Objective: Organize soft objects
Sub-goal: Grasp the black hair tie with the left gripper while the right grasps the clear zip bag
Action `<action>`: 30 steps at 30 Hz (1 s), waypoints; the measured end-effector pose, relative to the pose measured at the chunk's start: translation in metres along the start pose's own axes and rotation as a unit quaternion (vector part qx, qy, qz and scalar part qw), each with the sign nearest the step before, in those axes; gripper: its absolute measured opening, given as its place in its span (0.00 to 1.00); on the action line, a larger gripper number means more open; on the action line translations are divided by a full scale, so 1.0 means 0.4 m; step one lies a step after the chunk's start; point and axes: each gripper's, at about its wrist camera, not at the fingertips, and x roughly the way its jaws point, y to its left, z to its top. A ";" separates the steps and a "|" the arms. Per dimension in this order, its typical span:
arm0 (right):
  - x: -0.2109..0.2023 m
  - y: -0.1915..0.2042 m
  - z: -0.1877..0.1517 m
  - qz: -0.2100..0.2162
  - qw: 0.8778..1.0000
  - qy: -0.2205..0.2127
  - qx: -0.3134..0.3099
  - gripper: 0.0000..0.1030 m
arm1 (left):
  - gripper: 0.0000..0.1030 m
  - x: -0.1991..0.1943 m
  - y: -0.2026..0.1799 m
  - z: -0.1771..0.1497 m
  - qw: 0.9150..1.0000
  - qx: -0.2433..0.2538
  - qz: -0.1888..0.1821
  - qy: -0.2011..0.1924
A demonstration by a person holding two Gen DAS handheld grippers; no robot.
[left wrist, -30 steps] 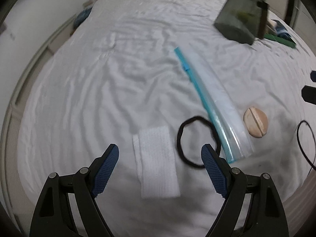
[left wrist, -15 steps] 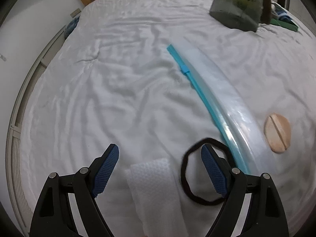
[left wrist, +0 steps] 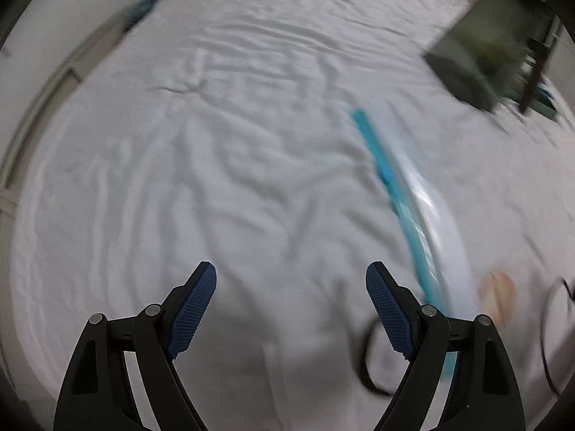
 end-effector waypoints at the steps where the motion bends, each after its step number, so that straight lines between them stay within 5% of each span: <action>1: 0.003 -0.002 0.002 0.001 1.000 0.000 0.000 0.77 | 0.79 -0.003 -0.013 -0.009 1.000 0.018 -0.004 0.004; 6: 0.016 -0.003 0.015 0.002 1.000 -0.001 0.000 0.77 | 0.79 0.026 -0.084 -0.033 0.993 0.112 -0.012 0.032; 14: 0.027 -0.007 0.012 -0.004 1.000 0.005 0.004 0.77 | 0.79 0.088 -0.108 -0.019 0.984 0.163 0.002 0.066; 22: 0.042 0.003 0.030 -0.001 1.000 0.001 -0.002 0.77 | 0.79 0.124 0.056 0.122 0.998 0.031 0.022 0.041; 30: 0.080 0.041 0.078 0.013 1.000 -0.005 -0.013 0.77 | 0.79 0.120 0.211 0.121 0.993 -0.055 0.092 0.046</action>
